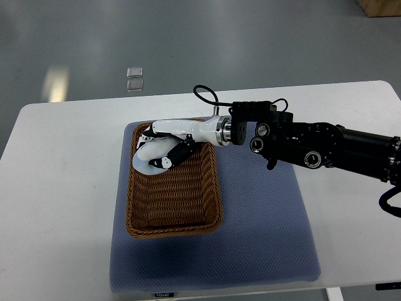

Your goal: Place blue toy in brown basket

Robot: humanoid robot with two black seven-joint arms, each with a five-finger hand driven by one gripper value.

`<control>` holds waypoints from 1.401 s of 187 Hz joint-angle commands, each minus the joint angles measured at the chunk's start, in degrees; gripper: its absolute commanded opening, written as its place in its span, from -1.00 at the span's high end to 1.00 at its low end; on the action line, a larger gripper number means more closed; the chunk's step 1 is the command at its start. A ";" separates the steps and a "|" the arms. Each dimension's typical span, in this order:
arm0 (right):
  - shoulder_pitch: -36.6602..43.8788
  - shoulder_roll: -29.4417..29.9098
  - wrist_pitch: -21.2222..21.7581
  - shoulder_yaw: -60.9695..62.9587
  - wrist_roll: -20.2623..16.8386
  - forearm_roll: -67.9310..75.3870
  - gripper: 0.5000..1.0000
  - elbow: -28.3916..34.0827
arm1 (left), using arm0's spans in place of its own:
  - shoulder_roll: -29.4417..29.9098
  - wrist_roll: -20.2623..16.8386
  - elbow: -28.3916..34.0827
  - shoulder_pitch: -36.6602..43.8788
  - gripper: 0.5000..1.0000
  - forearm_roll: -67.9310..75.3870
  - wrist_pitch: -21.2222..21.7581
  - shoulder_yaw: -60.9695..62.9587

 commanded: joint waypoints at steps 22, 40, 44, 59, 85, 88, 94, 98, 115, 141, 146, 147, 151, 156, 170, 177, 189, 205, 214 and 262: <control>-1.74 2.48 -2.59 -3.67 0.59 -1.59 0.74 -3.30 | 0.00 -0.01 0.01 0.01 -1.00 0.00 0.00 -0.01; -2.80 2.56 -2.67 -3.84 0.95 -2.56 0.72 -3.74 | 0.00 -0.01 0.01 0.01 -1.00 0.00 0.00 -0.01; -3.06 2.74 -2.76 -3.84 0.95 -2.56 0.70 -3.83 | 0.00 -0.01 0.01 0.01 -1.00 0.00 0.00 -0.01; -3.85 3.27 -2.67 -3.84 1.03 -2.56 0.45 -4.62 | 0.00 -0.01 0.01 0.01 -1.00 0.00 0.00 -0.01; -4.12 3.53 -2.67 -4.11 1.12 -2.65 0.08 -4.62 | 0.00 -0.01 0.01 0.01 -1.00 0.00 0.00 -0.01; -4.12 3.70 -2.67 -4.19 1.21 -2.65 0.03 -4.62 | 0.00 -0.01 0.01 0.01 -1.00 0.00 0.00 -0.01; -4.12 3.97 -2.67 -4.19 1.47 -2.65 -0.06 -4.62 | 0.00 -0.01 0.01 0.01 -1.00 0.00 0.00 -0.01; -4.12 4.14 -2.67 -4.19 1.65 -2.65 -0.14 -4.62 | 0.00 -0.01 0.01 0.01 -1.00 0.00 0.00 -0.01; -4.03 4.15 -2.67 -4.11 1.82 -2.56 -0.42 -4.71 | 0.00 -0.01 0.01 0.01 -1.00 0.00 0.00 -0.01; -3.33 3.18 -2.67 -2.88 2.00 -1.42 -0.43 -4.53 | 0.00 -0.01 0.09 0.01 -1.00 0.00 0.00 -0.01; -2.89 2.92 -2.67 -2.17 2.09 -1.42 -0.44 -4.45 | 0.00 -0.01 0.09 0.01 -1.00 0.00 0.00 -0.01; -2.71 2.74 -2.67 -1.74 2.09 -1.42 -0.44 -4.45 | 0.00 -0.01 0.09 0.01 -1.00 0.00 0.00 -0.01; -2.45 2.48 -2.59 -0.86 2.26 -1.42 -0.43 -4.45 | 0.00 -0.01 0.09 0.01 -1.00 0.00 0.00 -0.01; -2.27 2.04 -2.41 0.20 2.35 -1.33 -0.44 -4.36 | 0.00 -0.01 0.09 0.01 -1.00 0.00 0.00 -0.01; -2.01 -0.16 -1.71 4.15 2.35 -0.89 -0.44 -4.01 | 0.00 -0.01 0.09 0.01 -1.00 0.00 0.00 -0.01; -2.01 -1.04 -1.36 5.56 2.35 -0.54 -0.44 -3.83 | 0.00 -0.01 0.09 0.01 -1.00 0.00 0.00 -0.01; -2.01 -2.97 -0.21 8.29 2.35 0.78 -0.51 -3.30 | 0.00 -0.01 0.09 0.01 -1.00 0.00 0.00 -0.01; -2.89 -6.05 1.98 13.56 2.35 4.56 -0.56 -2.86 | 0.00 -0.01 0.09 0.01 -1.00 0.00 0.00 -0.01; -4.11 -7.37 3.30 17.51 2.35 7.89 -0.57 -2.78 | 0.00 -0.01 0.09 0.01 -1.00 0.00 0.00 -0.01; -17.12 -9.57 6.82 38.95 2.26 24.95 -0.62 -2.86 | 0.00 -0.01 0.01 0.01 -1.00 0.09 0.00 -0.01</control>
